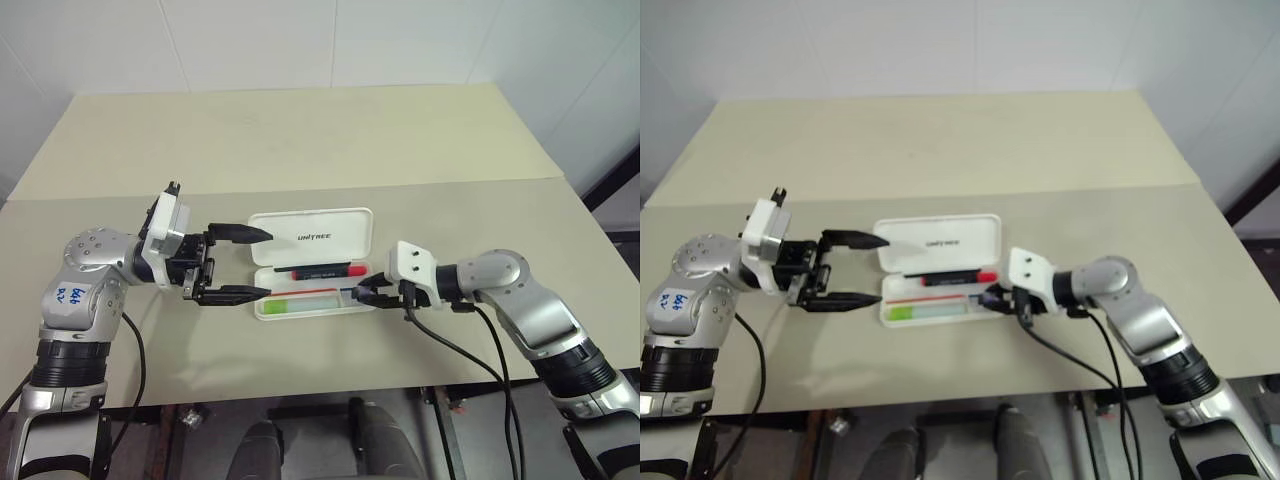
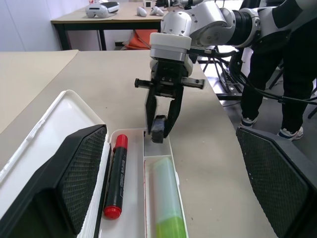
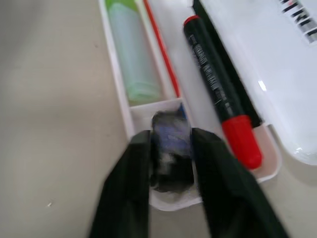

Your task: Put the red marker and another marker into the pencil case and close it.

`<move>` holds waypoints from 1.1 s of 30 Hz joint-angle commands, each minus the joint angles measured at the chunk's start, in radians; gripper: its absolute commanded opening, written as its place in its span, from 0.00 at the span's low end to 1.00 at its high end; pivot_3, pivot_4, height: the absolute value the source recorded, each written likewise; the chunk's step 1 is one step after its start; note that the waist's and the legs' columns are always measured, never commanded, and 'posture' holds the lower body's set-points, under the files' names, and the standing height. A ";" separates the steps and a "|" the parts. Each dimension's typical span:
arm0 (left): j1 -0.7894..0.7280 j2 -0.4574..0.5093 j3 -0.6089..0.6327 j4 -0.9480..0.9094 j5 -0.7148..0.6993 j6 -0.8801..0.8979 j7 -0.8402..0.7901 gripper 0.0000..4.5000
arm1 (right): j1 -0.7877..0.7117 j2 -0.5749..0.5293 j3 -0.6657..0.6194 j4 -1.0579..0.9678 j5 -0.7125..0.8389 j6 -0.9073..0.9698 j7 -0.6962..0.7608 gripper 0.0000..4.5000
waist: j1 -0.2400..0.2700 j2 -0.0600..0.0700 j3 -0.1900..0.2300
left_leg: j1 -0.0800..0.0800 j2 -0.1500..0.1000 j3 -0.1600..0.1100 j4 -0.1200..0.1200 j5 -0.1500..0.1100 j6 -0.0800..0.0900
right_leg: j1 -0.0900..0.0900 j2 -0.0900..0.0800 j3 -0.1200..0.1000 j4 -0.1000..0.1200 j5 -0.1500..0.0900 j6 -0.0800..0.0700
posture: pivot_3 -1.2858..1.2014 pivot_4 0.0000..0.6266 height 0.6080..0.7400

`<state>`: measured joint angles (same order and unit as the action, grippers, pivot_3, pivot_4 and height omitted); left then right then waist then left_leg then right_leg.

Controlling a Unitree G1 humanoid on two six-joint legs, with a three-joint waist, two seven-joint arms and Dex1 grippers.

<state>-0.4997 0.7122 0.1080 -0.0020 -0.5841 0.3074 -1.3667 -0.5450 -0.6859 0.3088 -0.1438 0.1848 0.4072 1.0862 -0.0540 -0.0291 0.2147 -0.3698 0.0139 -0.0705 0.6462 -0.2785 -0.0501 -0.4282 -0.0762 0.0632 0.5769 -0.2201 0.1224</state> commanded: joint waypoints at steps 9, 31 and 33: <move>-0.017 0.003 0.010 -0.017 -0.005 -0.016 0.017 1.00 | 0.002 -0.022 -0.068 -0.090 0.068 0.019 0.058 1.00 | 0.002 0.000 0.000 | 0.000 0.000 0.000 -0.001 0.000 0.000 | 0.000 0.000 0.000 0.000 0.000 0.001 | 0.52 0.24 1.00; -0.291 -0.069 -0.074 0.425 0.188 -0.167 0.043 0.41 | 0.210 -0.071 -0.503 -0.170 0.385 -0.027 0.068 1.00 | 0.026 0.000 0.000 | -0.001 0.000 0.000 -0.001 0.000 0.000 | 0.000 0.000 0.000 -0.001 0.002 0.004 | 0.52 0.24 1.00; -0.329 -0.072 -0.077 0.478 0.200 -0.188 0.030 0.27 | 0.218 -0.070 -0.511 -0.170 0.379 -0.050 0.062 1.00 | 0.024 0.000 0.000 | -0.001 0.000 0.000 -0.001 0.000 0.000 | 0.000 0.000 0.000 -0.001 0.002 0.005 | 0.52 0.24 1.00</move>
<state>-0.7944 0.6369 0.0214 0.4589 -0.3929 0.1494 -1.3216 -0.3259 -0.7418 -0.1636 -0.3012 0.5541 0.3916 1.1465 -0.0300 -0.0292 0.2147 -0.3705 0.0136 -0.0703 0.6455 -0.2789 -0.0497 -0.4281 -0.0762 0.0628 0.5756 -0.2182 0.1271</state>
